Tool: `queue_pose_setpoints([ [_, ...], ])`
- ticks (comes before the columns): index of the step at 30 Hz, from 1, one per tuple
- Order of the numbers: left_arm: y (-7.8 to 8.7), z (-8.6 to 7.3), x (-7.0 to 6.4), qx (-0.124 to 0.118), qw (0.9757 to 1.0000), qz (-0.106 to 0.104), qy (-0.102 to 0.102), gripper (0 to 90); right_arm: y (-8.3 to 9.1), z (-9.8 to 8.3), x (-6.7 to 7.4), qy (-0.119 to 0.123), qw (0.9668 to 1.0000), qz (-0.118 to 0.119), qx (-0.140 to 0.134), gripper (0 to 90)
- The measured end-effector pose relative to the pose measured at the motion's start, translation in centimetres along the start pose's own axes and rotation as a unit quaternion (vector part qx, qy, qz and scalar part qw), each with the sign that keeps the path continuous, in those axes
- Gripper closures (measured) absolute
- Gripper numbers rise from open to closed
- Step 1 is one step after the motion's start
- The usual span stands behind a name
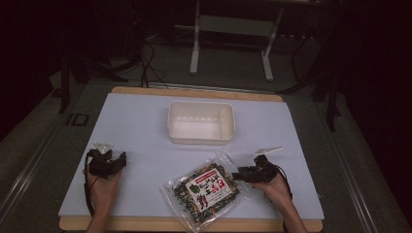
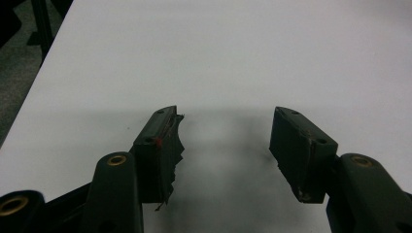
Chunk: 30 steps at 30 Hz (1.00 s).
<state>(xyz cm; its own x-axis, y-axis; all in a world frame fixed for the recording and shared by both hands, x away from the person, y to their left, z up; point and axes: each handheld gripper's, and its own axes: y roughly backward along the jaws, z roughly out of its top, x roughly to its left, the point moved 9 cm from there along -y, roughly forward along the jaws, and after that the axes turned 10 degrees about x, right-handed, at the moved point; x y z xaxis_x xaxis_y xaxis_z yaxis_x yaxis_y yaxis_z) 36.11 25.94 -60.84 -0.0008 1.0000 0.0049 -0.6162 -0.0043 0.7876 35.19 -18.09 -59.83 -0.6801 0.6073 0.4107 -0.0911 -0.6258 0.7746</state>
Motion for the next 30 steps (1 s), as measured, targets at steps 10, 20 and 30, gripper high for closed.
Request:
queue_pose_setpoints([
  [10,-0.03,-0.01,-0.02,0.001,1.0000,0.002,-0.003,43.9,-0.55,0.42,0.18,0.011,0.9997,0.001,0.022,63.3],
  [20,-0.09,-0.02,-0.13,0.002,1.0000,0.004,-0.006,44.0,-0.46,0.67,0.35,0.018,0.9994,0.004,0.031,82.7],
  [30,-0.06,0.01,-0.08,0.000,1.0000,0.003,-0.004,44.0,-0.39,1.11,1.02,0.040,0.9981,-0.013,0.044,89.3],
])
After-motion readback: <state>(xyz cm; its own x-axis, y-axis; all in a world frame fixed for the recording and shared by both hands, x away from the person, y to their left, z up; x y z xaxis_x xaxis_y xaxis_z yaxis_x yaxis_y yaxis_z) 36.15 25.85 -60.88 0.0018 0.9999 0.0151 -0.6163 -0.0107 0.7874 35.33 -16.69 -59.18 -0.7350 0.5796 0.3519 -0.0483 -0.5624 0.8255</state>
